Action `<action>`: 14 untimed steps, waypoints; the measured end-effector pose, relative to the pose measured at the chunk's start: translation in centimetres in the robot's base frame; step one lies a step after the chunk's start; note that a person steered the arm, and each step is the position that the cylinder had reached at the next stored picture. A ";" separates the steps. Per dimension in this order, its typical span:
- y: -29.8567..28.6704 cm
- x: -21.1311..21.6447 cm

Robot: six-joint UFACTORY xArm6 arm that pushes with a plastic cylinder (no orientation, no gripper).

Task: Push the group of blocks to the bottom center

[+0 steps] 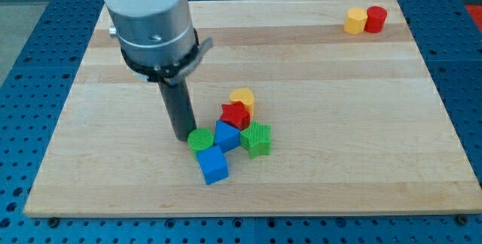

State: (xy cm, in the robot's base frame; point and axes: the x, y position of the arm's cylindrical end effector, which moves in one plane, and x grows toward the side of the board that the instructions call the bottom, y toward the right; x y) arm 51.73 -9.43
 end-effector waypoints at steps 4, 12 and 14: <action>-0.1 -10.6; 5.3 -6.4; 5.3 -0.5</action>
State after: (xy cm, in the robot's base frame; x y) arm 51.22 -4.09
